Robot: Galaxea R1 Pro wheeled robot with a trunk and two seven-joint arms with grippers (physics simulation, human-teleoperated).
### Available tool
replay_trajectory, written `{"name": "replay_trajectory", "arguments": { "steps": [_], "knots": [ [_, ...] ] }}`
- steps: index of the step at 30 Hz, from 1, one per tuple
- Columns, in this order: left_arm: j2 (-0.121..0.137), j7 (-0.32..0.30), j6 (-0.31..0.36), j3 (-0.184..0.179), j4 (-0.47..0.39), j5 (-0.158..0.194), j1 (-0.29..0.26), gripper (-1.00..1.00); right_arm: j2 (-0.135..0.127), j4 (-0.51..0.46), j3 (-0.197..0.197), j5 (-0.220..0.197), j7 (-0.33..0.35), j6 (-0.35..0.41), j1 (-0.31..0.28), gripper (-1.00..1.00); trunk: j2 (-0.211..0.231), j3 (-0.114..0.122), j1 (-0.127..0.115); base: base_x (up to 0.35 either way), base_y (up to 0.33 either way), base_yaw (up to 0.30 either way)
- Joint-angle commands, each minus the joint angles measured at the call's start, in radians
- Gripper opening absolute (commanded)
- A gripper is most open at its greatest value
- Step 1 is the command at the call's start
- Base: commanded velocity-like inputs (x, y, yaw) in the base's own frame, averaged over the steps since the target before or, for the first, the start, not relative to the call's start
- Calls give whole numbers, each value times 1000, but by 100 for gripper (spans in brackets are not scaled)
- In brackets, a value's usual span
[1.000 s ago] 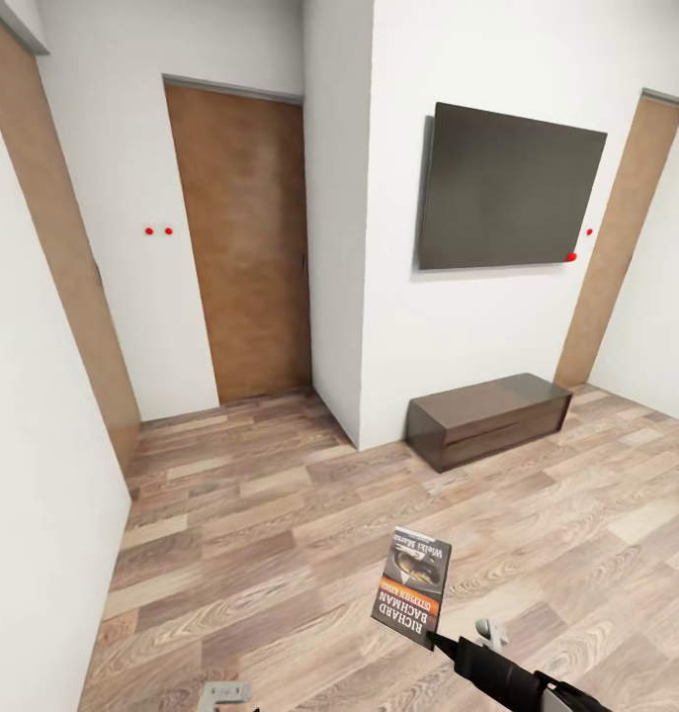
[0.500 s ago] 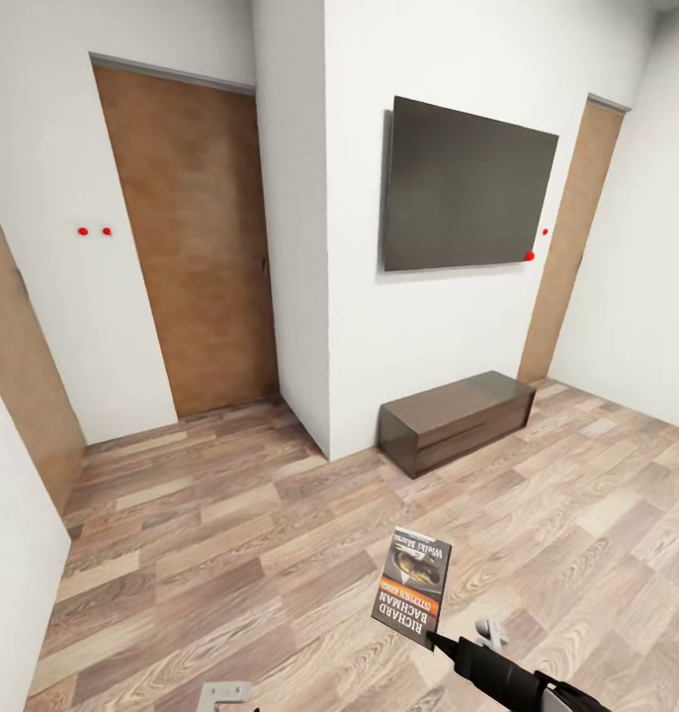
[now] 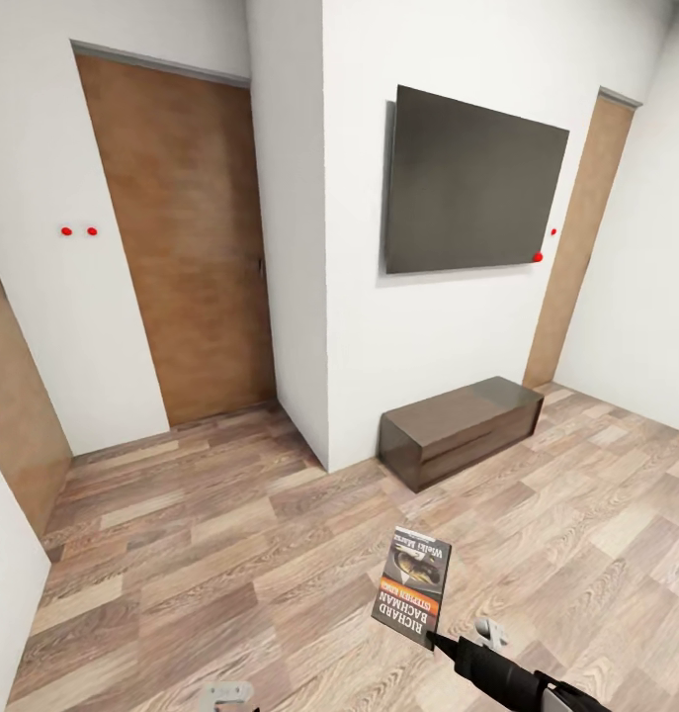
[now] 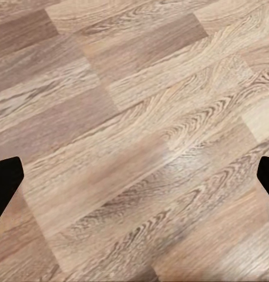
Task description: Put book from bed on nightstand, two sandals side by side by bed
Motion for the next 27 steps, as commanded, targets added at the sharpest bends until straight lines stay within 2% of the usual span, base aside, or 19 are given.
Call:
{"name": "replay_trajectory", "arguments": {
  "steps": [1, 6, 14, 27],
  "knots": [
    [0, -3, -3, 8, 1, -7, -1, 100, 0, 0, -5, -7, 4, 6, -1, -100, -1, -1, 1, 299, 0, 0],
    [1, -3, -3, 8, 1, -7, -1, 100, 0, 0, -5, -7, 4, 6, -1, -100, -1, -1, 1, 299, 0, -72],
    [1, -3, -3, 8, 1, -7, -1, 100, -1, 0, -5, -7, 4, 6, -1, -100, -1, -1, 1, 277, 0, -261],
    [1, -3, -3, 8, 1, -7, -1, 100, -5, 0, -5, -7, 5, 6, -1, -100, -1, -1, 1, 32, 0, -283]
  ]
}}
